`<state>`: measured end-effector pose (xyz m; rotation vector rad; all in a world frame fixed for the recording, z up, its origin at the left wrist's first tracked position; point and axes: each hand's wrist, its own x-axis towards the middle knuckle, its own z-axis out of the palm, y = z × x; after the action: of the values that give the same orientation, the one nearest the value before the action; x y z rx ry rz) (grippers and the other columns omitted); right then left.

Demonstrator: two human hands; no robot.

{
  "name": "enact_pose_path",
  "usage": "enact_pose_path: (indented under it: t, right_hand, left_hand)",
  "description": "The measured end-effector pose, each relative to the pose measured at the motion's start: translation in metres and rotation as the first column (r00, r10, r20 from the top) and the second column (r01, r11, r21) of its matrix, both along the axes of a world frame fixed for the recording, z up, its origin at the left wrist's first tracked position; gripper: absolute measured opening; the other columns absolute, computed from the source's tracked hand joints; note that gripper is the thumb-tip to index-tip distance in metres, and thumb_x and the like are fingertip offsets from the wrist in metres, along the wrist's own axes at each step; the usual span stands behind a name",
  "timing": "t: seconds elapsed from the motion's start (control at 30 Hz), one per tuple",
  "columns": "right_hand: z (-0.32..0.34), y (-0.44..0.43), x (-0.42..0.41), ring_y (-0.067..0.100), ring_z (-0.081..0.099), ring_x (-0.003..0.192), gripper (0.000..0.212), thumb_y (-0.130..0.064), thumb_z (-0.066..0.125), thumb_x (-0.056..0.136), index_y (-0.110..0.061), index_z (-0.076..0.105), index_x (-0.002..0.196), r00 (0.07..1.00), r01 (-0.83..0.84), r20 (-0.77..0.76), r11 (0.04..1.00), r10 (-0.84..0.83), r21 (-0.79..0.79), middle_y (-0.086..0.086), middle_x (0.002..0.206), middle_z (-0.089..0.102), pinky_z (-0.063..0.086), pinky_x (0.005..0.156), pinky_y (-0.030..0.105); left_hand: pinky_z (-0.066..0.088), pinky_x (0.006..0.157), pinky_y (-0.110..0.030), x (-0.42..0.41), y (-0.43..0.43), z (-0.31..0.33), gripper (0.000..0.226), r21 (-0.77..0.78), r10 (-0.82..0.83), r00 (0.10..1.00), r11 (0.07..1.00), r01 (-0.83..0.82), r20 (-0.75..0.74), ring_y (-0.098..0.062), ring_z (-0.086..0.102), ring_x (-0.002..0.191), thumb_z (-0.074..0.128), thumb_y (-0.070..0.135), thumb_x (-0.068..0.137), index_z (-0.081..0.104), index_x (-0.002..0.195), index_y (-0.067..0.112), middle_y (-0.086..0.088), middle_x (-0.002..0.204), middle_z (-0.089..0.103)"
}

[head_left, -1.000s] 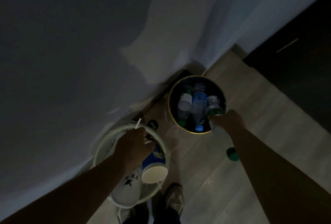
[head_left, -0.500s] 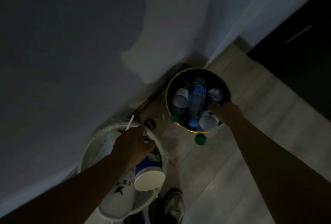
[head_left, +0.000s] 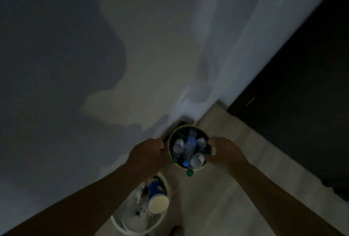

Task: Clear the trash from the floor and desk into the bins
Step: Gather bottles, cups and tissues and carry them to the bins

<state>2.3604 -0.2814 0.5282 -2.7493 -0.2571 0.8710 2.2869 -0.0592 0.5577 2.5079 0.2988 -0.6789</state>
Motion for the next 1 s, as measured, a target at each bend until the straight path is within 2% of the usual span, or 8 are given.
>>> enact_pose_path:
  t: [0.07,0.17,0.2,0.33,0.5,0.7,0.87,1.0]
  right_hand:
    - [0.074,0.01,0.004,0.022,0.05,0.121,0.053,-0.035,0.066,0.085,-0.017,0.048,0.131,0.994,-0.081,0.075,0.996,0.078,0.031,0.005,0.129,0.052,0.04,0.097,0.028]
    - [0.191,0.022,0.007,0.017,0.051,0.116,0.056,-0.036,0.068,0.084,-0.022,0.046,0.133,0.961,-0.2,0.218,0.973,0.172,0.118,0.002,0.127,0.052,0.041,0.094,0.024]
    - [0.223,0.025,0.007,0.015,0.051,0.114,0.055,-0.036,0.068,0.084,-0.023,0.046,0.134,0.947,-0.226,0.265,0.963,0.182,0.148,0.0,0.125,0.052,0.04,0.093,0.022]
    - [0.355,0.034,-0.005,0.007,0.051,0.108,0.047,-0.039,0.067,0.085,-0.028,0.052,0.129,0.831,-0.392,0.493,0.901,0.259,0.186,-0.009,0.118,0.055,0.037,0.089,0.016]
    - [0.484,0.043,-0.027,0.009,0.056,0.106,0.042,-0.04,0.066,0.084,-0.031,0.056,0.125,0.609,-0.594,0.728,0.789,0.313,0.158,-0.011,0.117,0.059,0.044,0.092,0.025]
    - [0.579,0.066,-0.066,0.005,0.055,0.101,0.04,-0.042,0.067,0.082,-0.032,0.057,0.12,0.424,-0.788,0.849,0.591,0.316,0.173,-0.016,0.109,0.059,0.046,0.089,0.027]
    - [0.61,0.093,-0.117,-0.002,0.053,0.098,0.037,-0.042,0.067,0.081,-0.036,0.058,0.117,0.326,-0.896,0.877,0.41,0.352,0.169,-0.022,0.105,0.057,0.046,0.089,0.024]
    - [0.63,0.121,-0.17,-0.004,0.05,0.101,0.037,-0.044,0.063,0.082,-0.039,0.055,0.118,0.228,-0.953,0.895,0.277,0.383,0.124,-0.024,0.108,0.056,0.042,0.092,0.02]
  left_hand:
    - [0.04,0.093,-0.027,-0.004,0.01,0.065,0.094,-0.044,-0.026,0.994,0.999,0.031,0.109,-0.021,0.055,0.112,0.028,0.082,0.071,0.054,0.122,0.008,-0.008,0.118,0.059]
    - [0.039,0.092,-0.021,-0.012,0.025,0.158,0.055,0.032,-0.025,0.969,0.999,0.017,0.246,-0.017,0.055,0.112,0.057,0.047,0.088,0.05,0.131,0.014,-0.004,0.122,0.058]
    - [0.04,0.089,-0.019,-0.014,0.029,0.182,0.05,0.054,-0.031,0.952,0.998,0.015,0.303,-0.015,0.056,0.108,0.06,0.041,0.088,0.05,0.131,0.016,-0.003,0.12,0.059]
    - [0.039,0.087,-0.015,-0.034,0.034,0.299,0.046,0.127,-0.015,0.873,0.99,-0.054,0.488,-0.011,0.057,0.102,0.064,0.039,0.086,0.054,0.127,0.021,0.003,0.116,0.06]
    - [0.038,0.089,-0.015,-0.074,0.035,0.428,0.045,0.303,-0.053,0.73,0.928,-0.216,0.682,-0.009,0.058,0.106,0.061,0.043,0.086,0.053,0.126,0.027,0.011,0.119,0.059]
    - [0.038,0.083,-0.015,-0.151,0.033,0.523,0.046,0.364,-0.006,0.624,0.816,-0.448,0.782,-0.006,0.057,0.105,0.057,0.047,0.087,0.049,0.129,0.03,0.013,0.12,0.058]
    - [0.048,0.086,-0.02,-0.234,0.034,0.567,0.045,0.353,0.049,0.543,0.71,-0.609,0.838,-0.004,0.058,0.099,0.059,0.048,0.085,0.051,0.126,0.032,0.014,0.116,0.06]
    - [0.047,0.083,-0.017,-0.308,0.032,0.588,0.045,0.387,0.075,0.529,0.596,-0.703,0.845,-0.001,0.056,0.097,0.058,0.05,0.085,0.049,0.127,0.035,0.017,0.116,0.058]
